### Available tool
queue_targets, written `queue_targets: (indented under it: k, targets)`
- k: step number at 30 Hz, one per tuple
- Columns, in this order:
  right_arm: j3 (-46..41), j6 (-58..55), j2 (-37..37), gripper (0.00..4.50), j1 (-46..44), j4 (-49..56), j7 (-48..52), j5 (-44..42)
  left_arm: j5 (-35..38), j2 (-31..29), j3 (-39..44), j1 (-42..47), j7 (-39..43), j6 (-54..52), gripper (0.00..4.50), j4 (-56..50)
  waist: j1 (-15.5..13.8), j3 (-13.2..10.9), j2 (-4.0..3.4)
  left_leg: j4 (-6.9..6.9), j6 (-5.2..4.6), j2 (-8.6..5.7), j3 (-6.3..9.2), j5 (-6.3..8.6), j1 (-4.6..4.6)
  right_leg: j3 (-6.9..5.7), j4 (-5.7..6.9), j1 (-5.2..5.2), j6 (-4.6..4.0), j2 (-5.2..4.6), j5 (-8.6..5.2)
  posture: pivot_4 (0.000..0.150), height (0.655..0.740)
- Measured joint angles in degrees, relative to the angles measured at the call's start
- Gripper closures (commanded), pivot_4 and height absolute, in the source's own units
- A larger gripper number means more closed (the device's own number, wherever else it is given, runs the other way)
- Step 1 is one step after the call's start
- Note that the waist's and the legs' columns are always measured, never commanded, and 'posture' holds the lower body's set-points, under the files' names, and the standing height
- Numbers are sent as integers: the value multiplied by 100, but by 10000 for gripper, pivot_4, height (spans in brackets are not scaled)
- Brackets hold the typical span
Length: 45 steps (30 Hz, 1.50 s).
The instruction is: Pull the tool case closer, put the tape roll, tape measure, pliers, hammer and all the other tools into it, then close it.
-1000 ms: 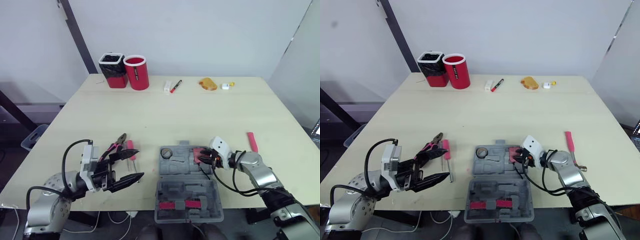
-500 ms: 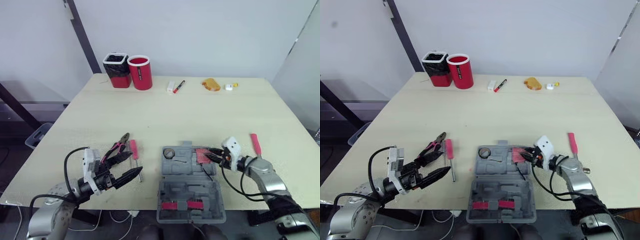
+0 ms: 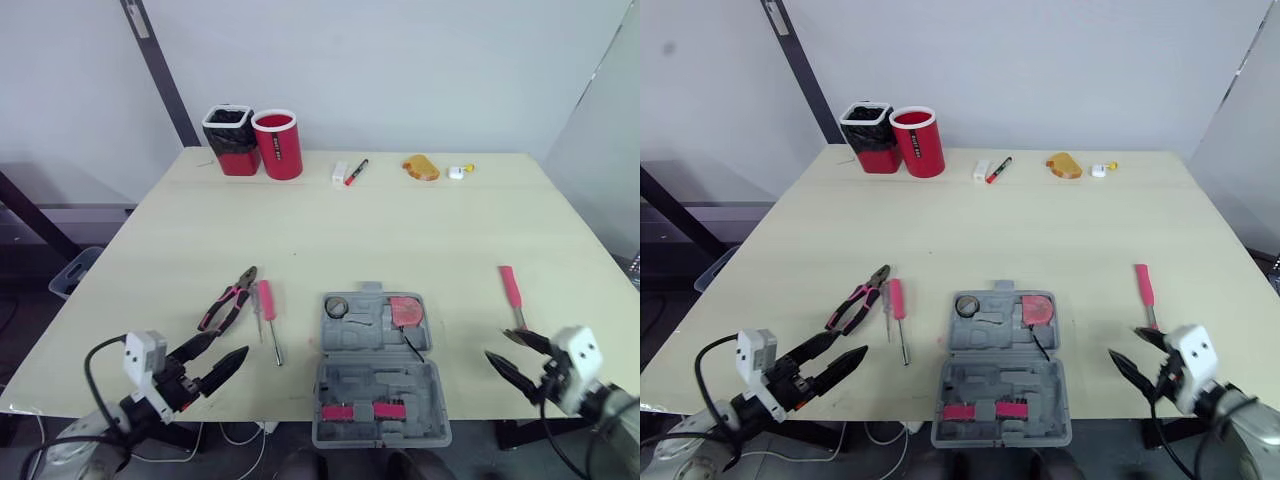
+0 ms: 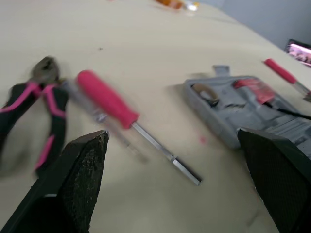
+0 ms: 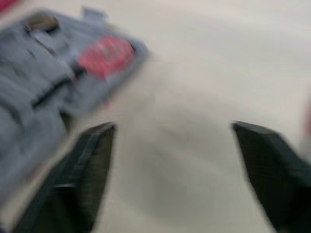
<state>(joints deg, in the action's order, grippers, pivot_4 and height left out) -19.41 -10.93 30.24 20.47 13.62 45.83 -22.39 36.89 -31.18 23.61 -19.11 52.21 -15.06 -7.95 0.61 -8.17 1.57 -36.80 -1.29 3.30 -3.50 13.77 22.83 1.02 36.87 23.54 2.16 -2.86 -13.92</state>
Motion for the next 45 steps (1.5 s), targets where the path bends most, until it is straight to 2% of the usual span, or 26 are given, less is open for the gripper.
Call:
queue_targets:
  k: [9, 16, 21, 26, 28, 30, 34, 37, 42, 45]
  targets:
    - [-861, 254, 125, 771, 1073, -3, 259, -162, -226, -99, 289, -476, 19, 184, 0, 266, 13, -3, 1, 9, 24, 4, 6, 14, 0, -6, -8, 12, 4, -27, -4, 1500, 7400]
    - [-843, 249, 171, 771, 834, -94, 369, -254, -302, -106, 289, -369, -7, 167, 0, 279, 5, -8, -4, 9, 28, 4, 7, 17, 0, -8, -9, 12, 5, -32, -4, 1500, 7400]
    - [-576, 34, 357, 771, 432, 488, 485, -553, -295, -118, 311, -116, -237, 57, 0, 84, 7, -15, -9, 10, 20, 3, 7, 12, 1, -9, -8, 11, 4, -25, -3, 1500, 7400]
    - [170, -566, 918, 771, -613, 1573, 617, -976, -351, -772, 273, 936, -948, -845, 0, -74, -16, -18, -3, 8, 1, -1, 12, 0, 2, -15, -5, 8, -4, 2, 3, 1500, 7400]
    - [384, -673, 1040, 771, -794, 1704, 682, -987, -419, -907, 237, 1178, -1138, -1102, 0, -70, -29, -19, 1, 11, 1, -3, 10, 0, 6, -15, -9, 7, -16, 2, 9, 1500, 7400]
    - [725, -921, 1051, 771, -1277, 1768, 675, -1153, -509, -1119, -8, 1685, -1347, -1590, 0, -26, -42, -27, 12, 10, 0, -11, 9, 0, 14, -15, -10, 6, -17, 3, 11, 1500, 7400]
    - [988, -1127, 1143, 771, -1700, 1897, 728, -1270, -761, -1413, -486, 2178, -1529, -2211, 0, 124, -36, -30, 20, 11, 0, -17, 6, 0, 14, -15, -12, 5, -15, 7, 11, 1500, 7400]
    - [1316, -1206, 1126, 771, -2244, 1927, 787, -1349, -1093, -1565, -1119, 3153, -1781, -2879, 0, 537, -59, -46, 41, 1, 0, -15, 5, -3, 14, -33, -4, -2, -16, 22, 12, 1500, 7400]
    - [1533, -1205, 1107, 771, -2300, 1885, 835, -1271, -1553, -1698, -1770, 4009, -1774, -3347, 0, 1339, -37, -43, 46, 3, 0, -14, -4, -2, 10, -23, -3, -4, -17, 22, 12, 1500, 7400]
    - [1617, -1146, 1095, 771, -2289, 1885, 829, -1194, -1792, -1695, -2137, 4226, -1641, -3316, 0, 1813, -19, -44, 48, 2, 0, -15, -9, -2, 14, -24, -5, -3, -5, 22, 18, 1500, 7400]
